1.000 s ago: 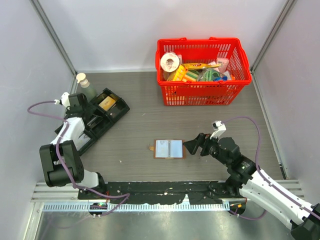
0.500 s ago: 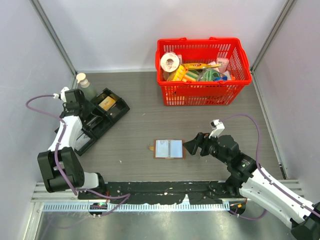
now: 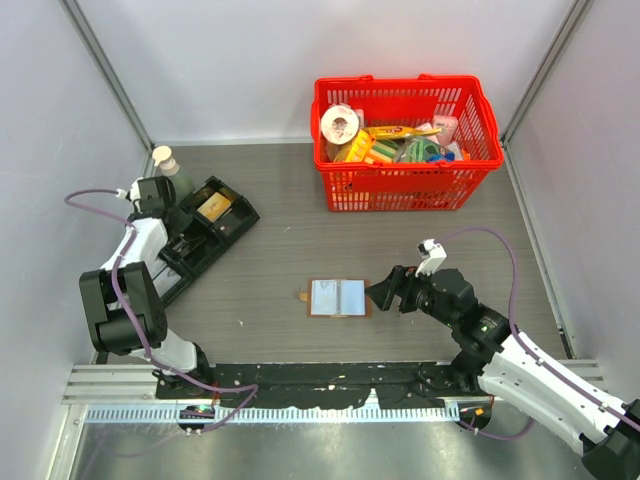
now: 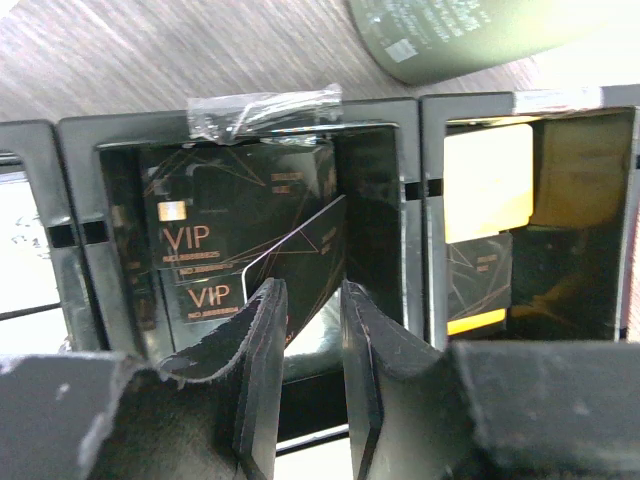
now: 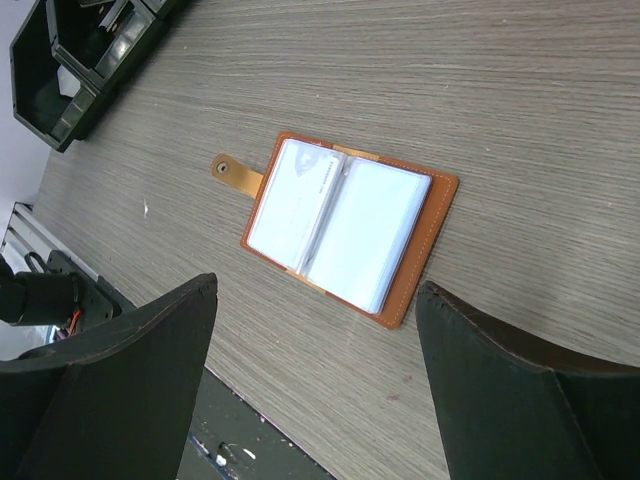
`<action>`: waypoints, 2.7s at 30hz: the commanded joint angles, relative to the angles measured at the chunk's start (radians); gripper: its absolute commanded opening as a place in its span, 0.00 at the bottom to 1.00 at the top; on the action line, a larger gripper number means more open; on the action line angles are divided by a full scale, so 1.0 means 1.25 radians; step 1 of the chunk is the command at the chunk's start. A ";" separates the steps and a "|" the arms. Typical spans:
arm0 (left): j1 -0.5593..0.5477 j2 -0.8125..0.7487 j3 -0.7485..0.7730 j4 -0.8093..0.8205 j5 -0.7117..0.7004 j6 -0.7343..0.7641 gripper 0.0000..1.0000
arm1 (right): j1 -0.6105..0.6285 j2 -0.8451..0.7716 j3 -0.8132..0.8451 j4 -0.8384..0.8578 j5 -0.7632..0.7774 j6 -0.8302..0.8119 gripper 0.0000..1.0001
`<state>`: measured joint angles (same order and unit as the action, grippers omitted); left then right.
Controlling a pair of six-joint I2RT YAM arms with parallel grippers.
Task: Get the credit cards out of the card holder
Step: Place the credit card in the storage box, then remove the credit card from the card holder.
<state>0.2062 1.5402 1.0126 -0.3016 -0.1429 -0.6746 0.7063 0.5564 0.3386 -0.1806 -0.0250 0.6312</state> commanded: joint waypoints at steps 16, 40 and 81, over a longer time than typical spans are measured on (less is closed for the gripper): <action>-0.033 -0.115 -0.028 -0.055 0.054 -0.022 0.49 | -0.001 0.048 0.026 0.040 -0.027 -0.034 0.82; -0.695 -0.211 -0.265 0.088 0.131 -0.149 0.75 | 0.078 0.568 0.175 0.167 0.014 -0.012 0.40; -0.845 -0.090 -0.417 0.309 0.157 -0.308 0.00 | 0.262 0.675 0.330 -0.043 0.252 -0.174 0.67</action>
<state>-0.8391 1.4372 0.5156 0.1040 0.0860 -1.0512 0.9878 1.3582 0.7044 -0.2398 0.2043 0.4332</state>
